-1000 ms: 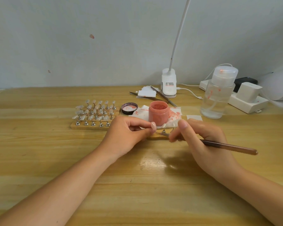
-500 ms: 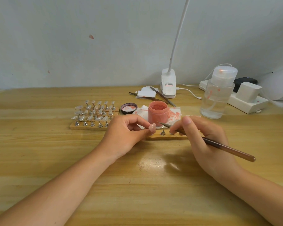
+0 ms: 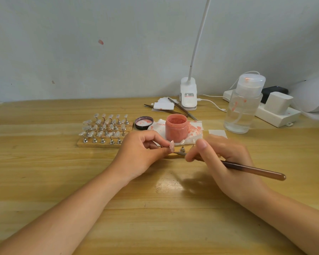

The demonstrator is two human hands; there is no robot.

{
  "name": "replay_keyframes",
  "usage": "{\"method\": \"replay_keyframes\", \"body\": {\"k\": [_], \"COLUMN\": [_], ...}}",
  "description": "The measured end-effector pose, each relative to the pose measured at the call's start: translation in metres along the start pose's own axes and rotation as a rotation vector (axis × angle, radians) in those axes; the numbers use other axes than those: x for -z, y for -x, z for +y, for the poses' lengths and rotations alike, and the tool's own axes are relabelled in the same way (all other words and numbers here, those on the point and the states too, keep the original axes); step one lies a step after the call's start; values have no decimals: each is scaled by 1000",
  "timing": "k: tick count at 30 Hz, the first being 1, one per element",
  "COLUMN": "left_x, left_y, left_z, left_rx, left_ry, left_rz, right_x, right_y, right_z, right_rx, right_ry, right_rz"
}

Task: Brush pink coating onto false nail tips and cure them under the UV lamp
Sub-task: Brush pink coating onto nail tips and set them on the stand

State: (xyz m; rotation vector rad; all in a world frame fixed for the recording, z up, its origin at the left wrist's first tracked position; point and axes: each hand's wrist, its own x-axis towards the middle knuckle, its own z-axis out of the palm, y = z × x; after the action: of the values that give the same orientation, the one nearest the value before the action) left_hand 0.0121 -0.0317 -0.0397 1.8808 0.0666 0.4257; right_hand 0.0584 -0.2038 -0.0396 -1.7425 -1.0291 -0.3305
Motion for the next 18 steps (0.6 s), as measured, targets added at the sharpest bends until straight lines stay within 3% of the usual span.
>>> {"method": "replay_keyframes", "body": {"k": [18], "left_x": [1], "left_y": [0], "left_z": [0], "left_rx": [14], "left_ry": [-52], "left_rz": [1], "right_x": [1], "right_y": [1], "right_z": [1], "right_rx": [-51], "right_ry": [-108], "right_rz": [8]}}
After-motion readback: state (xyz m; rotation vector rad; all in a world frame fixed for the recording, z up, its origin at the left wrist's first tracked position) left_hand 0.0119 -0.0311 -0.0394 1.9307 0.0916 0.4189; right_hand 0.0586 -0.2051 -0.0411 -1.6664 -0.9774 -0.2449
